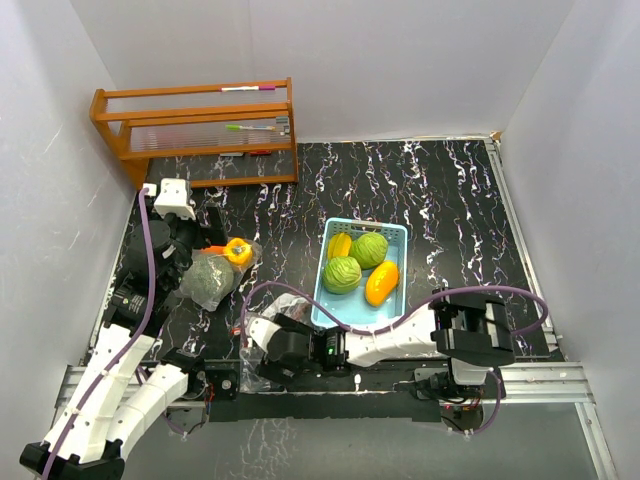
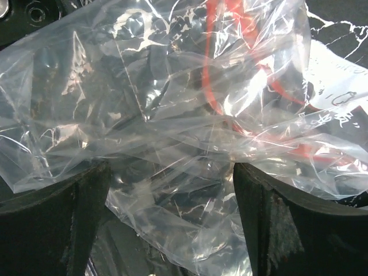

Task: Place the food in the zip-top bag and seal the zipper
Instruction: Pick up the zipper food storage bag at the center of the board.

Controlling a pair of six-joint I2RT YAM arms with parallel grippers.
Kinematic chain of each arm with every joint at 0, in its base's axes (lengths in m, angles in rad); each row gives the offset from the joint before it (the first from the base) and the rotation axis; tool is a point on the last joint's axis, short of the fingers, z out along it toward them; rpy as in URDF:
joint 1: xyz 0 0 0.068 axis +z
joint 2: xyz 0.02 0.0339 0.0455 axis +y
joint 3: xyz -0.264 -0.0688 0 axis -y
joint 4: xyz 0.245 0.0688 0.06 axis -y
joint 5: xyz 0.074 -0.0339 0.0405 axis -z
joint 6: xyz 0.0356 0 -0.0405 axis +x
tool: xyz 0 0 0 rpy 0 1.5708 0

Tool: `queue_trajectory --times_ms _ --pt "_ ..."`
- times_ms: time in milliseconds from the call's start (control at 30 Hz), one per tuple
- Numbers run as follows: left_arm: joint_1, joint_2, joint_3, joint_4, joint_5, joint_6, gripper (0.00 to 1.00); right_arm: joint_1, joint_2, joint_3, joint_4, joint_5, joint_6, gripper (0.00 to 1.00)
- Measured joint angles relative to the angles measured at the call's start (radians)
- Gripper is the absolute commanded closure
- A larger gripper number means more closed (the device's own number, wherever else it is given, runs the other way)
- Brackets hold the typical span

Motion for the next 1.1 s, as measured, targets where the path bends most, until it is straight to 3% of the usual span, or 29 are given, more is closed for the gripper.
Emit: queue_trajectory --times_ms 67,167,233,500,633,900,1000,1100 --pt "0.000 0.000 0.000 -0.003 0.002 0.000 0.03 0.000 0.010 -0.005 0.011 0.007 0.013 0.35" --pt "0.000 0.000 0.000 -0.003 0.004 0.000 0.03 0.000 0.016 -0.013 0.023 0.015 0.029 0.75" --pt "0.000 0.000 0.000 -0.003 0.006 -0.001 0.03 -0.001 0.019 -0.014 0.025 0.023 0.043 0.91" --pt "0.000 -0.006 0.000 -0.004 0.010 -0.005 0.03 0.003 -0.064 -0.034 -0.031 0.084 0.089 0.92" --pt "0.000 -0.010 0.000 -0.005 0.014 -0.011 0.03 -0.019 -0.301 -0.070 -0.068 0.093 0.092 0.92" --pt "0.000 -0.013 0.000 -0.008 0.052 -0.050 0.06 -0.198 -0.879 -0.148 0.003 0.000 0.116 0.92" --pt "0.000 -0.012 -0.002 0.017 0.100 -0.089 0.16 -0.219 -0.996 -0.148 0.000 -0.042 0.118 0.92" --pt "0.000 -0.009 -0.013 0.085 0.194 -0.148 0.19 -0.220 -1.069 -0.129 -0.034 -0.088 0.121 0.92"
